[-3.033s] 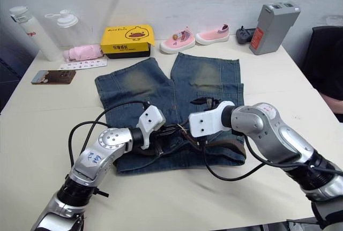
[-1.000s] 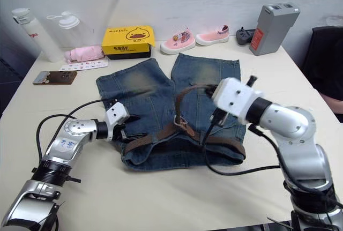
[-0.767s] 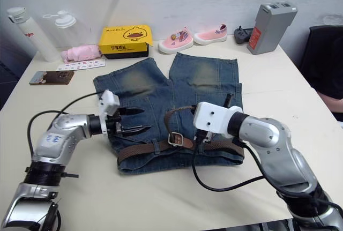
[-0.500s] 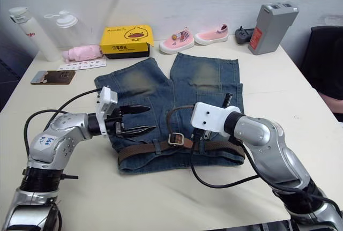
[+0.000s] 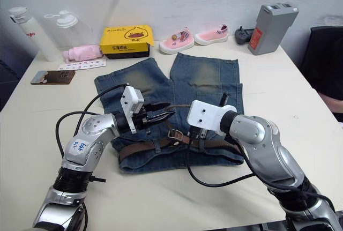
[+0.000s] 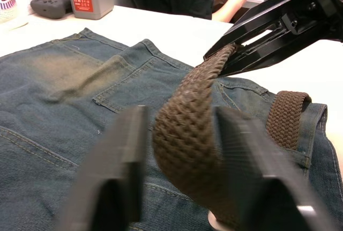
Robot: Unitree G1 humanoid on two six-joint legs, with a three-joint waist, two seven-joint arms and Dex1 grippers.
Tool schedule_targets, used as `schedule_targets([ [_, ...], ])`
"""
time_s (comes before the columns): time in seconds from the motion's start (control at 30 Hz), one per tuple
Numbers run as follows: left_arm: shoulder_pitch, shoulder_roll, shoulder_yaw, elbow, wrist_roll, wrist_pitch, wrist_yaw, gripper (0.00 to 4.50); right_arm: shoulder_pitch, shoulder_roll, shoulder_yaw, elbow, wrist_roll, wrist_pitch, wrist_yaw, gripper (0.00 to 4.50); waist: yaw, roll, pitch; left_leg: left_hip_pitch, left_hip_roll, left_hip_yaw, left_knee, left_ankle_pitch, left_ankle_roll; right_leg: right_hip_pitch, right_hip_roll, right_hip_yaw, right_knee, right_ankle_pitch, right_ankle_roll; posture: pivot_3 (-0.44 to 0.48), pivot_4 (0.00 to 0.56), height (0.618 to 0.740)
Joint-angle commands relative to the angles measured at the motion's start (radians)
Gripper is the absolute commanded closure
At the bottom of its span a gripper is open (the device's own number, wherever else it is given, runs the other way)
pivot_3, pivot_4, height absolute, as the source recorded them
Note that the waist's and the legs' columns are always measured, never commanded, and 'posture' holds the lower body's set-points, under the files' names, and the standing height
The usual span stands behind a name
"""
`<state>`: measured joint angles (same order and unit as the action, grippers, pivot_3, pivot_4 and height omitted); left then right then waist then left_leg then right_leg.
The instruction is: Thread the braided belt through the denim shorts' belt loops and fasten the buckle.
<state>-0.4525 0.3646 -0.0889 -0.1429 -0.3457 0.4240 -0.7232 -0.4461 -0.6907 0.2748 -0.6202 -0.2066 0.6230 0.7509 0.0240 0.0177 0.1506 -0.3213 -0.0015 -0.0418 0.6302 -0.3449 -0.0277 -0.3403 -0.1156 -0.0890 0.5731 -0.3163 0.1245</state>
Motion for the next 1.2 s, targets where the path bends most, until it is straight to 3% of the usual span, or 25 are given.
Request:
schedule_targets([
  [0.03,0.006,0.006,-0.011,-0.017,0.014,-0.002,0.005,4.21,-0.019,0.01,-0.01,-0.066,0.009,-0.002,0.002,4.5,0.001,0.0,0.0,0.0,0.0,0.0,0.0,0.0,0.0,0.0,0.0,0.0,0.0,0.0,0.0,0.0,0.15,0.712],
  [0.07,0.008,0.008,-0.016,-0.016,0.019,-0.004,0.004,4.45,-0.019,0.012,-0.01,-0.068,0.012,0.001,0.002,4.5,0.001,0.0,0.0,0.0,0.0,0.0,0.0,0.0,0.0,0.0,0.0,0.0,0.0,0.0,0.0,0.0,0.15,0.712],
  [0.3,0.014,-0.018,-0.011,-0.025,0.005,0.024,0.032,4.45,-0.018,0.076,-0.057,-0.082,0.035,0.066,-0.043,4.5,0.0,0.0,0.0,0.0,0.0,0.0,0.0,0.0,0.0,0.0,0.0,0.0,0.0,0.0,0.0,0.0,0.15,0.712],
  [0.5,0.041,-0.063,0.027,-0.075,-0.083,0.076,0.038,4.5,0.03,0.076,-0.134,-0.05,0.049,0.261,-0.065,1.77,0.003,0.0,0.0,0.0,0.0,-0.001,0.0,0.0,0.0,0.0,0.0,0.0,0.0,0.0,0.0,0.0,0.15,0.712],
  [0.67,0.075,-0.087,0.039,-0.122,-0.13,0.083,0.043,4.5,0.072,0.099,-0.115,-0.107,0.133,0.346,-0.032,1.77,0.002,0.001,0.0,-0.001,-0.001,-0.001,0.0,0.0,0.001,0.0,-0.001,-0.001,0.0,0.0,0.0,0.0,0.15,0.712],
  [0.77,0.088,-0.1,0.035,-0.148,-0.146,0.089,0.051,4.5,0.059,0.171,-0.066,-0.168,0.208,0.404,-0.015,2.43,-0.006,0.002,0.0,0.0,0.001,-0.001,-0.001,0.0,0.0,0.0,0.0,0.0,0.0,0.0,0.0,0.0,0.15,0.712],
  [0.9,0.102,-0.101,0.033,-0.172,-0.154,0.1,0.053,4.5,0.059,0.185,0.009,-0.176,0.255,0.445,-0.018,4.23,-0.007,0.003,-0.001,0.001,0.001,-0.002,-0.001,0.0,0.0,0.0,0.001,0.002,0.001,0.0,0.0,0.0,0.15,0.712],
  [0.93,0.105,-0.1,0.033,-0.177,-0.156,0.103,0.054,4.5,0.059,0.189,0.032,-0.168,0.26,0.449,-0.029,4.37,-0.004,0.003,-0.001,0.001,0.0,-0.002,-0.001,0.0,0.0,0.0,0.0,0.002,0.001,0.0,0.0,0.0,0.15,0.712],
  [1.2,0.116,-0.092,0.051,-0.212,-0.174,0.127,0.069,4.5,0.065,0.144,0.232,-0.026,0.213,0.42,-0.083,4.37,-0.001,0.003,-0.001,0.001,0.0,-0.003,-0.001,0.0,0.0,-0.001,0.0,0.002,0.0,0.0,0.0,0.0,0.15,0.712],
])
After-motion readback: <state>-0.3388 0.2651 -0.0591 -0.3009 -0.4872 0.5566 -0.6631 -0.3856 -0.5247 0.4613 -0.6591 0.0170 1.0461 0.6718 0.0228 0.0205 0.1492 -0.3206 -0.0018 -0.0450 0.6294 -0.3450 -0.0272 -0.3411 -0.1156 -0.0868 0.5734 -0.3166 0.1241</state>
